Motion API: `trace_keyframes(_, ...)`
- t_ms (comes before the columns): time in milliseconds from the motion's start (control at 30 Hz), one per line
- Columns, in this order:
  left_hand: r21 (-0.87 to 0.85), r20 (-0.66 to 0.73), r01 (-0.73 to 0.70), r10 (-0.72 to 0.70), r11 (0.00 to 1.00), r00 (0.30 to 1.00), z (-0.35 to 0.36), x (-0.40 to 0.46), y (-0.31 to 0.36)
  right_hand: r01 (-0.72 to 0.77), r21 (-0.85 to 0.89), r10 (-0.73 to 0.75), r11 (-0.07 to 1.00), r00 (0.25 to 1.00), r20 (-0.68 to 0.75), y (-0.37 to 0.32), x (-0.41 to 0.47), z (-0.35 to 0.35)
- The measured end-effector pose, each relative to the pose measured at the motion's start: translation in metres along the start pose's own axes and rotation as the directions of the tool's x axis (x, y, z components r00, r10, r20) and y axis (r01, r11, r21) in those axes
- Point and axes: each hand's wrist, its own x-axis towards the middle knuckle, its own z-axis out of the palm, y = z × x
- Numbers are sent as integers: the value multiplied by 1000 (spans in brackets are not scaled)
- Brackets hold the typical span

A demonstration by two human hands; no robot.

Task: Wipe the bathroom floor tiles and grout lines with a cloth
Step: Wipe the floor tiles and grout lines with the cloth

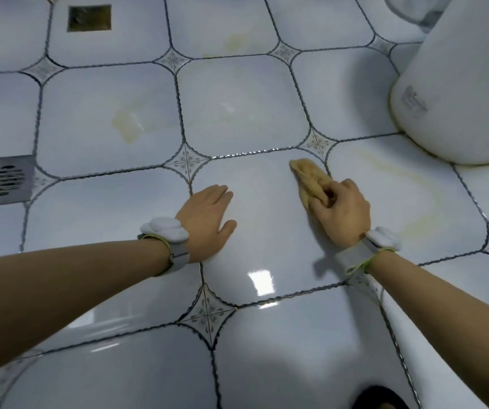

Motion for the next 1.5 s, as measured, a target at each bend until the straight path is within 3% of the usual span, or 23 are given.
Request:
trace_keyframes(67, 1, 4, 41, -41, 999, 999, -3, 1, -3, -41, -27, 41, 999, 999, -14, -14, -9, 1)
trace_keyframes(167, -5, -10, 53, -53, 999, 999, -10, 3, -7, 210, 38, -212, 977, 972, 99, -35, -70, -1)
trace_keyframes(267, 17, -13, -11, 12, 1000, 1000, -11, 4, -7, 461, 165, -490, 872, 828, 274, -36, -127, -10)
trace_keyframes(333, 70, 18, -88, 87, 994, 996, -9, 7, -1, 520, 207, -559, 829, 755, 342, -22, -138, -17)
trace_keyframes(400, 103, 54, -162, 157, 981, 986, -5, 12, 12, 492, 169, -519, 854, 788, 330, -3, -122, -22)
trace_keyframes(533, 35, 68, -180, 178, 983, 982, 5, 26, 49, 197, -36, -190, 980, 971, 143, 35, -56, -34)
trace_keyframes(633, -12, 25, -160, 161, 987, 987, 10, 42, 71, 28, -51, -25, 998, 999, 47, 31, -52, -34)
trace_keyframes(700, -4, 7, -187, 187, 982, 982, 10, 55, 80, 132, 26, -133, 991, 987, 93, 19, -83, -32)
trace_keyframes(800, 52, 33, -266, 265, 963, 964, 12, 72, 86, 371, 129, -392, 920, 878, 275, 24, -133, -38)
trace_keyframes(867, 84, 57, -290, 286, 953, 957, 17, 80, 90, 384, 141, -408, 913, 873, 268, 51, -130, -47)
trace_keyframes(933, 106, 72, -282, 276, 953, 959, 22, 83, 94, 264, 36, -267, 964, 949, 168, 91, -102, -58)
trace_keyframes(1000, 131, 90, -268, 258, 954, 962, 27, 83, 93, -5, -132, 7, 991, 1000, 12, 144, -58, -71)
trace_keyframes(1033, 144, 94, -264, 252, 954, 963, 29, 81, 91, -193, -175, 181, 965, 980, -78, 170, -35, -80)
trace_keyframes(1100, 150, 81, -267, 257, 952, 963, 30, 80, 86, -527, -115, 492, 842, 838, -236, 207, 2, -100)
trace_keyframes(1133, 141, 73, -267, 259, 953, 963, 29, 80, 86, -607, -87, 568, 790, 778, -269, 214, 13, -104)
trace_keyframes(1200, 125, 59, -260, 254, 958, 965, 26, 80, 88, -643, -116, 593, 757, 751, -292, 208, 15, -100)
trace_keyframes(1300, 126, 25, -254, 253, 959, 967, 26, 78, 92, -500, -154, 459, 852, 856, -239, 165, -16, -81)
trace_keyframes(1400, 150, 33, -265, 263, 953, 964, 25, 78, 90, -167, -101, 167, 981, 986, 0, 102, -73, -64)
trace_keyframes(1500, 168, 39, -270, 267, 948, 963, 20, 78, 89, 122, 39, -128, 992, 958, 257, 68, -112, -66)
